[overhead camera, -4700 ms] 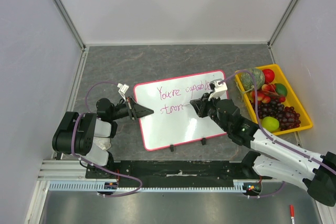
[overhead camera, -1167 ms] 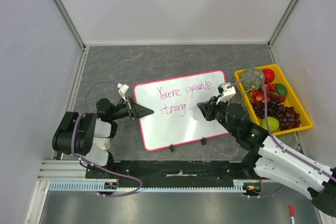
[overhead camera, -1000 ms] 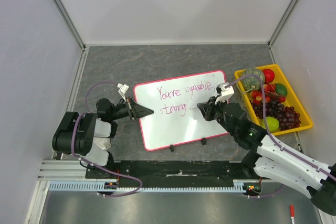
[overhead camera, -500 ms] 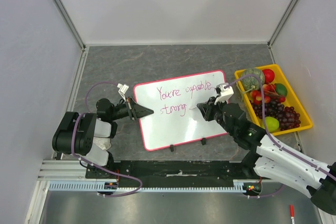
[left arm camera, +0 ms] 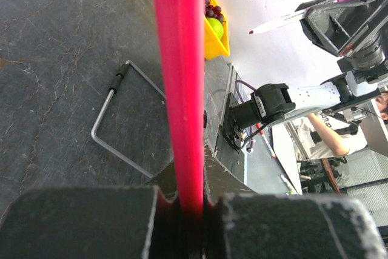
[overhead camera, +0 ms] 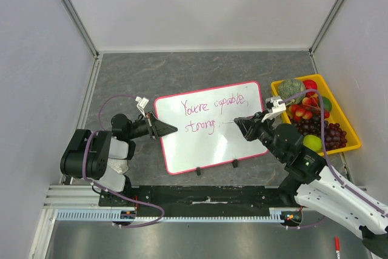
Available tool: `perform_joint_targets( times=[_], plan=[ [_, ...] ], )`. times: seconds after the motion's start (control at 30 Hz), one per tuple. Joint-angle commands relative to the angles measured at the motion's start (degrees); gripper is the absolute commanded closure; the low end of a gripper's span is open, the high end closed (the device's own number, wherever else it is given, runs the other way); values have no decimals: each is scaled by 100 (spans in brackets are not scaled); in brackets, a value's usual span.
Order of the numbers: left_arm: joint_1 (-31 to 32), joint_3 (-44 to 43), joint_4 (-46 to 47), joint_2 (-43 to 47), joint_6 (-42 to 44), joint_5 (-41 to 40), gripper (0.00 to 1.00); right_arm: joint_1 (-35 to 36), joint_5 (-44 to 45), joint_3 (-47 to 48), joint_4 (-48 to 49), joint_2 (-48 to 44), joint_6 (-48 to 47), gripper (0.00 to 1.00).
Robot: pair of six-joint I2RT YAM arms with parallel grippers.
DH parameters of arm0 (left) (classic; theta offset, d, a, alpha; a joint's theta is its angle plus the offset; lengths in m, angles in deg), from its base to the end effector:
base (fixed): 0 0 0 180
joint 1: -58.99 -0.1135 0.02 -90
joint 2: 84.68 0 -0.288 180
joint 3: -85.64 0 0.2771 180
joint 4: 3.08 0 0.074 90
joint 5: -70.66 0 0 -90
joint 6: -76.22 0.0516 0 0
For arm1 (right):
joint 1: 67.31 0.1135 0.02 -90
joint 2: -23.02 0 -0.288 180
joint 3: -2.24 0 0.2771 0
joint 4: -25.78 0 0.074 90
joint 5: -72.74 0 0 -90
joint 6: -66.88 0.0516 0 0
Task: Write a sentence on the whiteboard
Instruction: Write a sentence on the whiteboard, then place the whiteboard marker at the center of the board.
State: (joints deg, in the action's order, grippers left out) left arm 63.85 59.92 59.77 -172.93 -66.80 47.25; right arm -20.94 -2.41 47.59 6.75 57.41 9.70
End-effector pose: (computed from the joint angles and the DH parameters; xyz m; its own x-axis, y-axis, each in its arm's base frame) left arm 0.2287 -0.0670 0.1560 -0.7540 -0.2544 -0.6056 0.5747 0.1910 -0.7958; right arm 0.1317 0.1190 0.3115 -0.3657 0.3756 -0.8516 -0.3883 0.7699 0.5064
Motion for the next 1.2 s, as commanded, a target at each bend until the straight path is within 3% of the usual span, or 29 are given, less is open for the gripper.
perform_joint_targets(
  times=[0.0, 0.5, 0.93, 1.17],
  plan=[
    [23, 38, 50, -35, 397, 65, 98, -14, -53, 188, -673, -143, 391, 100],
    [15, -67, -758, 290, 792, 4, 94, -14, -1405, -576, -2169, -846, 2184, 100],
    [15, -102, -926, 299, 863, -14, 91, -14, -2320, -2185, -2853, -2498, 3758, 100],
    [15, -111, -996, 326, 889, -32, 88, -14, -2233, -2142, -3223, -2482, 3671, 83]
  ],
)
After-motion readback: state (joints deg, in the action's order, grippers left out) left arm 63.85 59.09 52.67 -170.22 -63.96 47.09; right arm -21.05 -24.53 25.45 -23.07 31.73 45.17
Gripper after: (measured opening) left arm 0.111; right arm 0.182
